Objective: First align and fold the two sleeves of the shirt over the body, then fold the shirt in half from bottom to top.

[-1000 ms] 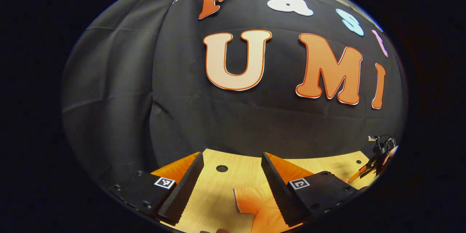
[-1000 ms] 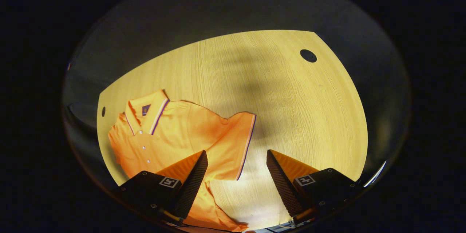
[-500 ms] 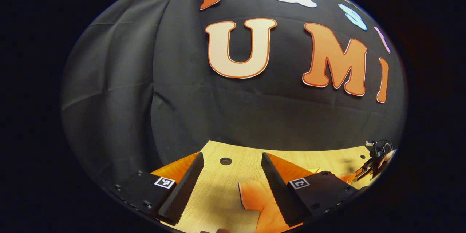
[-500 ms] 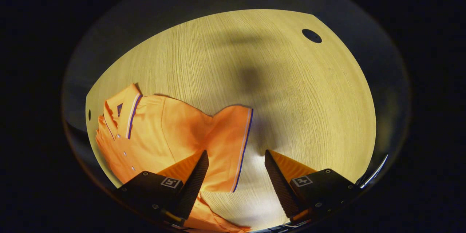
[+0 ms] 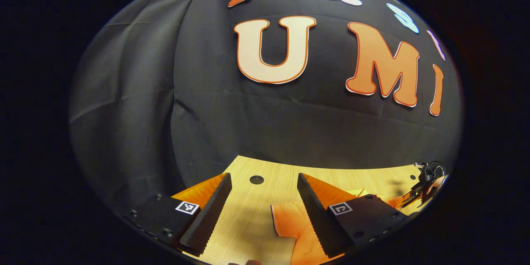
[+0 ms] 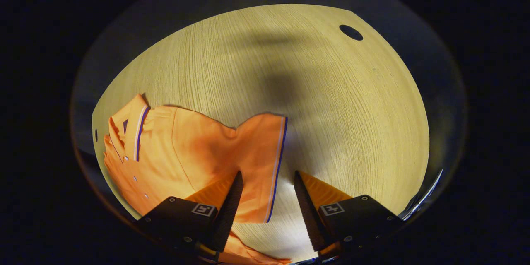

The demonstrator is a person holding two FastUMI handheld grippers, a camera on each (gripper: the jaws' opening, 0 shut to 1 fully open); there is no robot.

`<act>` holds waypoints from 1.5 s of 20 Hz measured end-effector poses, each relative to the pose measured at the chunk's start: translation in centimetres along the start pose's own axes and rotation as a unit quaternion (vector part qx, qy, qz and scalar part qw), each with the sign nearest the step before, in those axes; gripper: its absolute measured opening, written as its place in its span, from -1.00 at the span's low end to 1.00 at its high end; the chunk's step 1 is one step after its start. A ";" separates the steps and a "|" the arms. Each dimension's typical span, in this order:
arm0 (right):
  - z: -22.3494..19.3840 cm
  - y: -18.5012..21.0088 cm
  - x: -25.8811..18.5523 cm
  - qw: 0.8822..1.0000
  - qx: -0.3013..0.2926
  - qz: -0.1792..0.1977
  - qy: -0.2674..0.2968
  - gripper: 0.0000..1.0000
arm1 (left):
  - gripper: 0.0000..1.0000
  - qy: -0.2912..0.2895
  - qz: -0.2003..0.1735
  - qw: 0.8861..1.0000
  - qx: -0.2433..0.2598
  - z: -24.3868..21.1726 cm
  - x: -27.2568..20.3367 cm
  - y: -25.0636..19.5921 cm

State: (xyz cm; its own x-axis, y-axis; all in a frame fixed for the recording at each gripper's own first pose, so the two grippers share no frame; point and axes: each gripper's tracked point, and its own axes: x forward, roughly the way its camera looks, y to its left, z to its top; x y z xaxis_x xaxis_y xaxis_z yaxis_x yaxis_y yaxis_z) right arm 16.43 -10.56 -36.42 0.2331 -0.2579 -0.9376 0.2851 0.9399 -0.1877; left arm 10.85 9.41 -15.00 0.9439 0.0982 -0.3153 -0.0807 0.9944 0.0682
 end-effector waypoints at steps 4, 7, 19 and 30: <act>-0.1 -0.4 -0.1 1.000 0.016 0.003 0.010 0.00 | 0.96 0.002 -0.001 1.000 0.001 0.0 -0.1 0.1; 0.2 -0.2 -0.1 0.999 0.027 0.021 -0.003 -0.72 | 0.95 0.001 0.000 1.000 0.001 0.1 -0.3 0.1; 1.4 3.2 -6.1 0.994 -0.012 0.059 -0.087 -0.77 | 0.96 -0.015 -0.014 1.000 -0.002 1.1 -1.2 0.2; -0.5 13.7 -12.2 0.979 -0.121 0.098 -0.132 -0.84 | 0.96 -0.022 -0.014 1.000 -0.017 1.3 -3.0 4.3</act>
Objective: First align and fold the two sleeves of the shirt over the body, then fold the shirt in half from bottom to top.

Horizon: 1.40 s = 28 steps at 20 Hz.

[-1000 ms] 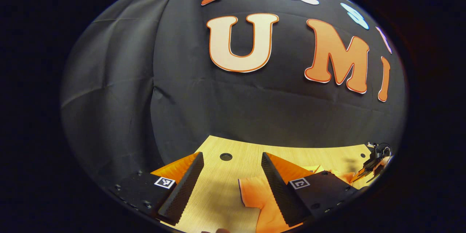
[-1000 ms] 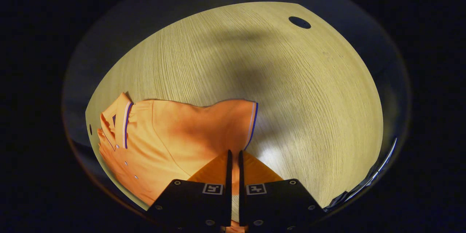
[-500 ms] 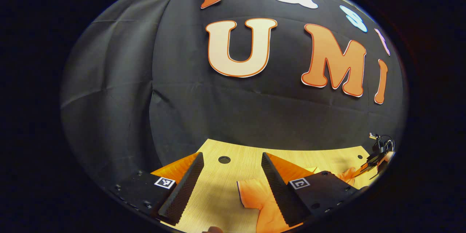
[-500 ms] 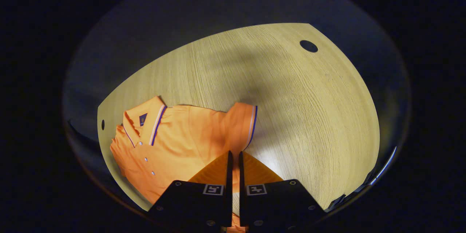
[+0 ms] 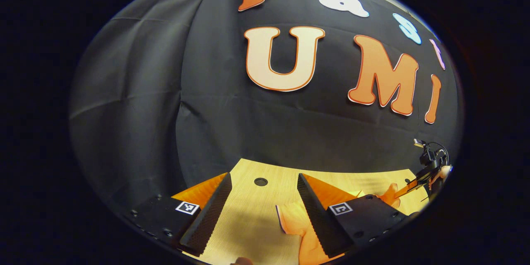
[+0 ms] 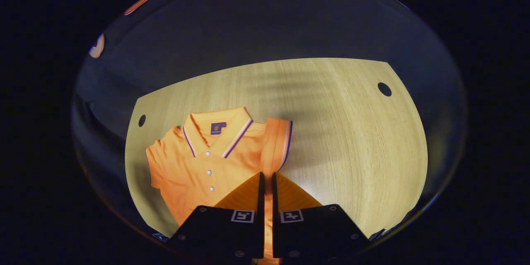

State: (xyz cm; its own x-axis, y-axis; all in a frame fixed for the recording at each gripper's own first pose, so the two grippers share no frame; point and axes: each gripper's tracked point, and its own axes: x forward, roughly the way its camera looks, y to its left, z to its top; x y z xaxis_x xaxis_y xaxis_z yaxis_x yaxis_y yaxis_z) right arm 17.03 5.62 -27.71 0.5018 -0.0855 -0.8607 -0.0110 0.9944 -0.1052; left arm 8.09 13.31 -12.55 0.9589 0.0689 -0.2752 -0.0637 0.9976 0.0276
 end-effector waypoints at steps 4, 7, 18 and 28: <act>-0.4 4.2 0.6 0.999 -0.020 0.030 0.003 -0.83 | 0.95 0.002 0.005 1.000 -0.002 -0.4 -0.3 1.7; -1.1 7.0 1.1 0.998 -0.029 0.055 0.014 -0.84 | 0.96 0.007 0.009 1.000 -0.002 -0.6 -0.4 2.8; -2.5 14.7 2.0 0.987 -0.018 0.159 0.029 -0.58 | 0.96 0.018 0.008 1.000 0.011 -1.5 -0.7 3.8; 0.0 13.5 -0.1 0.989 -0.013 0.140 -0.050 0.97 | 0.96 0.026 0.002 0.999 0.026 -1.6 0.5 1.5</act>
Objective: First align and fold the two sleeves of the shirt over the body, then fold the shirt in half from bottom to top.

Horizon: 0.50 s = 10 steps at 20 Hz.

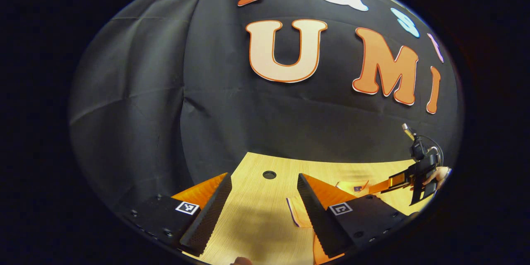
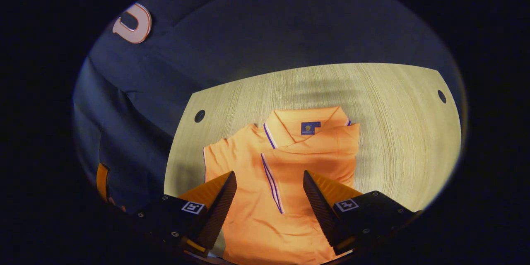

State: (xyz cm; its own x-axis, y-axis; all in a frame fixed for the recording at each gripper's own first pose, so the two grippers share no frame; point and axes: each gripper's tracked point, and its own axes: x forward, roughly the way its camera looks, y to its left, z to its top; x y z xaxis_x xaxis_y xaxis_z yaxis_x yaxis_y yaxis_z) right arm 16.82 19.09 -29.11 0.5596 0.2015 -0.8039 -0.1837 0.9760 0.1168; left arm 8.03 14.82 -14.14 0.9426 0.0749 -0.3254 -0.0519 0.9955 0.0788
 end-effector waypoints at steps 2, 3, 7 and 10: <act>0.9 -0.9 -1.2 0.999 -0.004 -0.017 -0.028 0.97 | 0.95 0.002 -0.014 1.000 -0.003 0.0 0.6 -1.6; 1.3 -1.5 -2.0 0.999 -0.008 -0.027 -0.039 0.97 | 0.95 0.005 -0.025 1.000 -0.001 0.0 1.0 -2.7; 3.1 -4.3 -5.3 0.992 -0.034 -0.076 -0.097 0.97 | 0.96 -0.007 -0.052 0.998 0.030 1.6 2.1 -6.2; 4.9 -6.7 -8.4 0.979 -0.061 -0.118 -0.151 0.97 | 0.95 -0.011 -0.073 0.996 0.040 3.0 2.9 -8.6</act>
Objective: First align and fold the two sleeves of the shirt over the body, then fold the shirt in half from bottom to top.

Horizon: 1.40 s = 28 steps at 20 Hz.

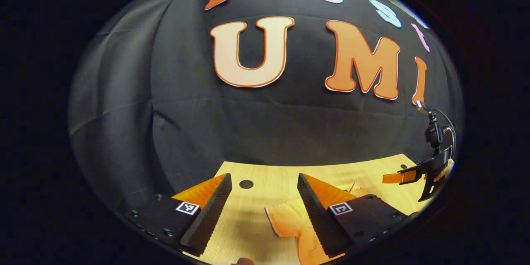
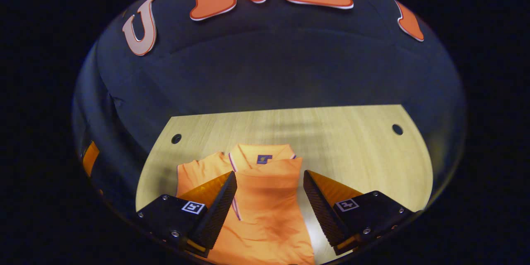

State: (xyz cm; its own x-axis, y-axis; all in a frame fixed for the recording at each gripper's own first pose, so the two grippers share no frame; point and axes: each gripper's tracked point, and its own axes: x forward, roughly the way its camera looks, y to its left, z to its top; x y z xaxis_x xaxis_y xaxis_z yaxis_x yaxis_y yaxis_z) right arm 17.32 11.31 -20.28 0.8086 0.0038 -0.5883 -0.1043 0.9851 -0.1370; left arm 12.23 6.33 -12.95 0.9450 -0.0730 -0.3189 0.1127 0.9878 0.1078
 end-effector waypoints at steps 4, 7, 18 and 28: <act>1.1 -2.7 -2.4 0.999 0.002 -0.011 -0.031 0.97 | 0.95 0.008 -0.024 1.000 0.007 0.8 1.7 -2.6; 0.8 -4.2 -3.8 0.999 -0.004 -0.010 -0.036 0.97 | 0.95 0.045 -0.033 0.998 0.015 -0.5 3.9 -3.3; -2.4 -9.0 -7.0 0.999 0.041 0.024 -0.009 0.97 | 0.96 0.277 -0.028 0.961 0.002 -14.6 12.7 -0.9; -5.3 -13.2 -7.5 0.997 0.075 0.019 0.023 0.97 | 0.97 0.447 0.007 0.894 -0.020 -25.9 12.8 1.2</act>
State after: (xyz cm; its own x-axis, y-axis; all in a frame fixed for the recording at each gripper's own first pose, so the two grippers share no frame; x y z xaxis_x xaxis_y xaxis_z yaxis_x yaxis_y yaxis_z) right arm 9.60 -2.66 -18.31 0.7781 0.0364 -0.6271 -0.0435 0.9990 0.0040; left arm 16.55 10.11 -41.29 0.3200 0.0610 -0.9455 0.0756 0.9931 0.0897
